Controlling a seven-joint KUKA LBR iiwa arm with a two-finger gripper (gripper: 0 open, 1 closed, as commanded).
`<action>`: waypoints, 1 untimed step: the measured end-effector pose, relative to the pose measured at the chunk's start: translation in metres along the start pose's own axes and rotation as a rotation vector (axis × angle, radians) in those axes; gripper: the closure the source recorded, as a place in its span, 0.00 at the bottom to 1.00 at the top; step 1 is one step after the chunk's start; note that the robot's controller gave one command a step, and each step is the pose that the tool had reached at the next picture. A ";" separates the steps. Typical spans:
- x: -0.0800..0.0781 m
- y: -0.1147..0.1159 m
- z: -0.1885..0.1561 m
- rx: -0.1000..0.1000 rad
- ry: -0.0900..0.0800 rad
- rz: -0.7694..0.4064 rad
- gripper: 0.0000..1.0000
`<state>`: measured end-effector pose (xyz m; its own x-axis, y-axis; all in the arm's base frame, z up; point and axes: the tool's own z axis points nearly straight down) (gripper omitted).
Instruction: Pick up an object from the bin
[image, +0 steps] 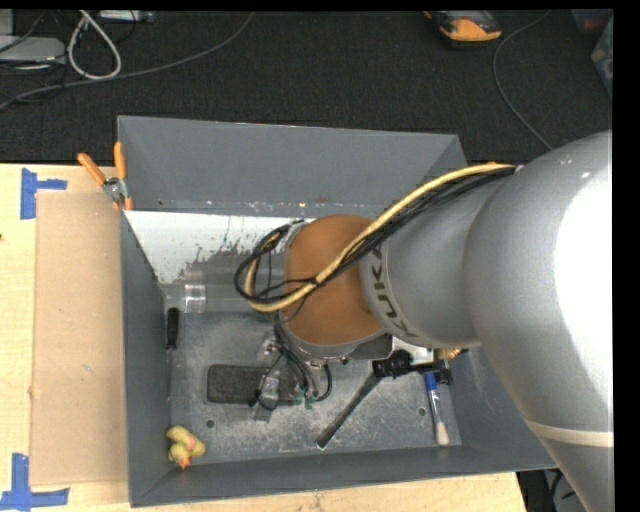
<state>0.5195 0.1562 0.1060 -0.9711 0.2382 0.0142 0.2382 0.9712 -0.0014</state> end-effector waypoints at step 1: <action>0.000 0.000 -0.018 -0.001 0.000 0.000 1.00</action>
Offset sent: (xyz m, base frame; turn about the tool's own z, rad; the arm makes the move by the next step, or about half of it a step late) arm 0.0003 0.0001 0.0137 0.0001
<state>0.5198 0.1562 0.1241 -0.9711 0.2384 0.0137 0.2384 0.9712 -0.0007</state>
